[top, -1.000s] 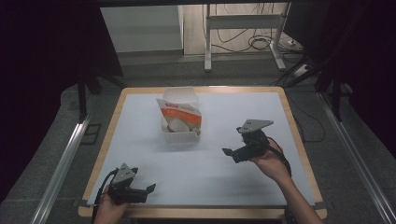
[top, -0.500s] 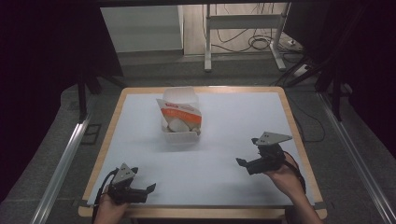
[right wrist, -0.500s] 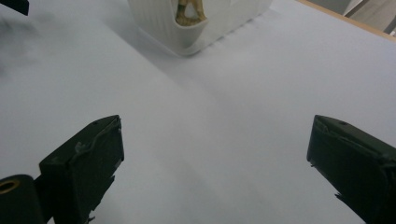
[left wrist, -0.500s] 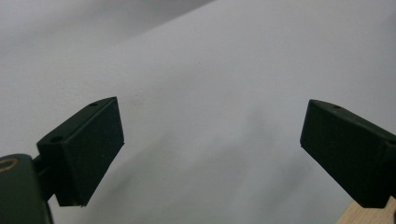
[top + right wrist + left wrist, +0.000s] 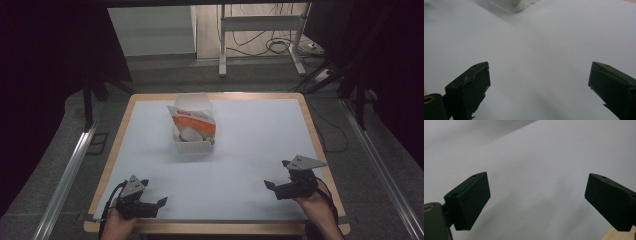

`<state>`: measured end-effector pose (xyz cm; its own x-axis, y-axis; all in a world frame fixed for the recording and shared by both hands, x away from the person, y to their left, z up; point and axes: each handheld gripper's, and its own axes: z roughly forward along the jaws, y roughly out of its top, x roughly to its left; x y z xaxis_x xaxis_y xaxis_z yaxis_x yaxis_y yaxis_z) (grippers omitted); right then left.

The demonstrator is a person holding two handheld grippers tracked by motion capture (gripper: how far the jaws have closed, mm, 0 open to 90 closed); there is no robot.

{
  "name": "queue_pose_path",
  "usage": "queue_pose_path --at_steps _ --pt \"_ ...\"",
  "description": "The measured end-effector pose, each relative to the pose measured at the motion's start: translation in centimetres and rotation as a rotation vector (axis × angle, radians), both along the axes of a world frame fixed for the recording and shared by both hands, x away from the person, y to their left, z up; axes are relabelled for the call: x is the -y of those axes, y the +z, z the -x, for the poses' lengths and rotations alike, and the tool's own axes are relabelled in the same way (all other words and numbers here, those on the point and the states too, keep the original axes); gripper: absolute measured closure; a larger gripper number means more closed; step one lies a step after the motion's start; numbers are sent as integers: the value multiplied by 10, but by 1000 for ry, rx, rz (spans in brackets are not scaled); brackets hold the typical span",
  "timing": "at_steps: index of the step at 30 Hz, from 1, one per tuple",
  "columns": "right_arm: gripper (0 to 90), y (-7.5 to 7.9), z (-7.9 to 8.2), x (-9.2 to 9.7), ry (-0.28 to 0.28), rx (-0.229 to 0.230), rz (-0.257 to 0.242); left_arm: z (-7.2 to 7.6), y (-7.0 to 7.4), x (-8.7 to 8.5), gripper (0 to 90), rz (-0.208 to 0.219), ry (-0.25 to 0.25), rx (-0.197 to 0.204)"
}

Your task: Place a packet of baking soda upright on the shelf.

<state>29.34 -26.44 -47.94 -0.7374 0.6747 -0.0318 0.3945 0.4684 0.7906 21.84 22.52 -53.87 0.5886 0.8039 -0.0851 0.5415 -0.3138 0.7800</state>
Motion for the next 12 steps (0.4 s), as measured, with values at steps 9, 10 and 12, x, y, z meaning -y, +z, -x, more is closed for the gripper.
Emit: queue_pose_path --at_steps 9,10,12 --pt "38 -15 2 6 -16 -40 38 0 0 1 63 -1 -5 -2" --pt "38 -15 2 5 -14 -42 41 0 0 1 63 -2 -6 -2" --pt "39 -15 2 4 -11 -41 44 -1 0 1 63 -1 -7 -2"
